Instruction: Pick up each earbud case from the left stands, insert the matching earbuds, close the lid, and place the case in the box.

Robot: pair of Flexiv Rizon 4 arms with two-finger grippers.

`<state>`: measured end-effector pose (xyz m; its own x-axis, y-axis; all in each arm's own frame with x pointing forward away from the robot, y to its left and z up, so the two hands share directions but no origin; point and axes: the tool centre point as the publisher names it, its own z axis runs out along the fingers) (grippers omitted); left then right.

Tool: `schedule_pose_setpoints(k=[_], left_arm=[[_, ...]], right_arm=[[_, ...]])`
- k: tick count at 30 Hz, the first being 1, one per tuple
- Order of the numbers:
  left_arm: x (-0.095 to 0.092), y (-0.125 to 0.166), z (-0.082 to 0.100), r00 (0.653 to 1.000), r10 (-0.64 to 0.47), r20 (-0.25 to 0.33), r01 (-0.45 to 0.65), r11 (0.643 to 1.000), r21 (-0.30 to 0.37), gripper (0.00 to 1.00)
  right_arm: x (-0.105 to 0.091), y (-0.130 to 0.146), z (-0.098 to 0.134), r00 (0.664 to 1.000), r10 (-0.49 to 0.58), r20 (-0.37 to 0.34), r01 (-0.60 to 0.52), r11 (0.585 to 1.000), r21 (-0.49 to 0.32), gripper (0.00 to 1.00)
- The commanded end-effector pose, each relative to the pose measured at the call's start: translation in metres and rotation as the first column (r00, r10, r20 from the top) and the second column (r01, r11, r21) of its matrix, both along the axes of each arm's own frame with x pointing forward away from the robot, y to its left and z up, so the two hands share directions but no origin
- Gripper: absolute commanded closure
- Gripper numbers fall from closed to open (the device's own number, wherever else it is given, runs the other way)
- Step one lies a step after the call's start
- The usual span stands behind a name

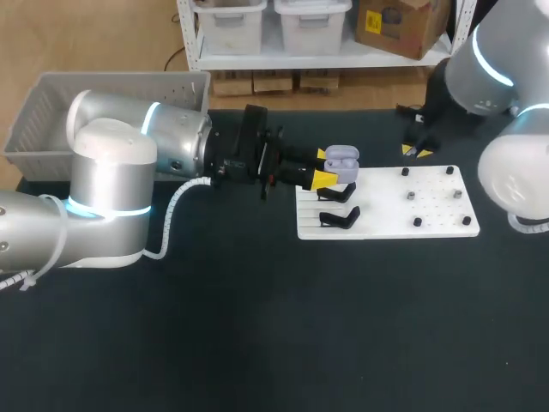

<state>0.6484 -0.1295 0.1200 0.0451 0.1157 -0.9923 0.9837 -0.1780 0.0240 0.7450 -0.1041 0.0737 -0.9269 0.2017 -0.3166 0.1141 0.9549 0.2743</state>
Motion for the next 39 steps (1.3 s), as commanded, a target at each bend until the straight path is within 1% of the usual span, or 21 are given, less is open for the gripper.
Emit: schedule_pose_setpoints(k=[1, 3, 5, 7, 10, 12, 14, 15, 20, 23, 26, 30, 35, 39], left_arm=[[0.001, 0.000, -0.001, 1.000, -0.001, 0.000, 0.001, 1.000, 0.000, 1.00], [0.001, 0.000, -0.001, 1.000, -0.001, 0.000, 0.001, 1.000, 0.000, 1.00], [0.001, 0.000, -0.001, 1.000, -0.001, 0.000, 0.001, 1.000, 0.000, 1.00], [0.001, 0.000, -0.001, 1.000, -0.001, 0.000, 0.001, 1.000, 0.000, 1.00], [0.001, 0.000, -0.001, 1.000, -0.001, 0.000, 0.001, 1.000, 0.000, 1.00], [0.001, 0.000, -0.001, 1.000, -0.001, 0.000, 0.001, 1.000, 0.000, 1.00], [0.001, 0.000, -0.001, 1.000, -0.001, 0.000, 0.001, 1.000, 0.000, 1.00], [0.001, 0.000, -0.001, 1.000, -0.001, 0.000, 0.001, 1.000, 0.000, 1.00], [0.001, 0.000, -0.001, 1.000, -0.001, 0.000, 0.001, 1.000, 0.000, 1.00], [0.001, 0.000, -0.001, 1.000, -0.001, 0.000, 0.001, 1.000, 0.000, 1.00], [0.001, 0.000, -0.001, 1.000, -0.001, 0.000, 0.001, 1.000, 0.000, 1.00], [0.001, 0.000, -0.001, 1.000, -0.001, 0.000, 0.001, 1.000, 0.000, 1.00], [0.001, 0.000, -0.001, 1.000, -0.001, 0.000, 0.001, 1.000, 0.000, 1.00], [0.001, 0.000, -0.001, 1.000, -0.001, 0.000, 0.001, 1.000, 0.000, 1.00]], right_arm=[[-0.038, -0.002, 0.053, 0.999, 0.023, 0.027, -0.023, 1.000, -0.011, 1.00], [-0.047, 0.003, 0.069, 0.998, 0.057, 0.022, -0.057, 0.998, 0.001, 1.00], [-0.056, 0.010, 0.082, 0.995, 0.095, 0.022, -0.095, 0.995, -0.014, 1.00], [-0.065, 0.016, 0.095, 0.992, 0.121, 0.024, -0.120, 0.993, -0.008, 1.00], [-0.080, 0.028, 0.110, 0.986, 0.167, 0.016, -0.167, 0.986, -0.016, 1.00], [-0.090, 0.036, 0.118, 0.980, 0.199, 0.002, -0.199, 0.980, -0.026, 1.00], [-0.098, 0.043, 0.124, 0.973, 0.229, -0.021, -0.229, 0.973, -0.016, 1.00], [-0.101, 0.047, 0.126, 0.969, 0.242, -0.042, -0.242, 0.970, -0.002, 1.00], [-0.114, 0.067, 0.129, 0.948, 0.312, -0.054, -0.312, 0.950, 0.018, 1.00], [-0.122, 0.083, 0.131, 0.930, 0.364, -0.056, -0.363, 0.931, 0.018, 1.00], [-0.127, 0.096, 0.131, 0.910, 0.411, -0.054, -0.412, 0.911, -0.006, 1.00], [-0.129, 0.109, 0.124, 0.886, 0.460, -0.066, -0.463, 0.885, -0.047, 1.00], [-0.128, 0.122, 0.119, 0.864, 0.499, -0.073, -0.504, 0.858, -0.096, 1.00], [-0.125, 0.130, 0.118, 0.852, 0.518, -0.075, -0.524, 0.846, -0.101, 1.00]])
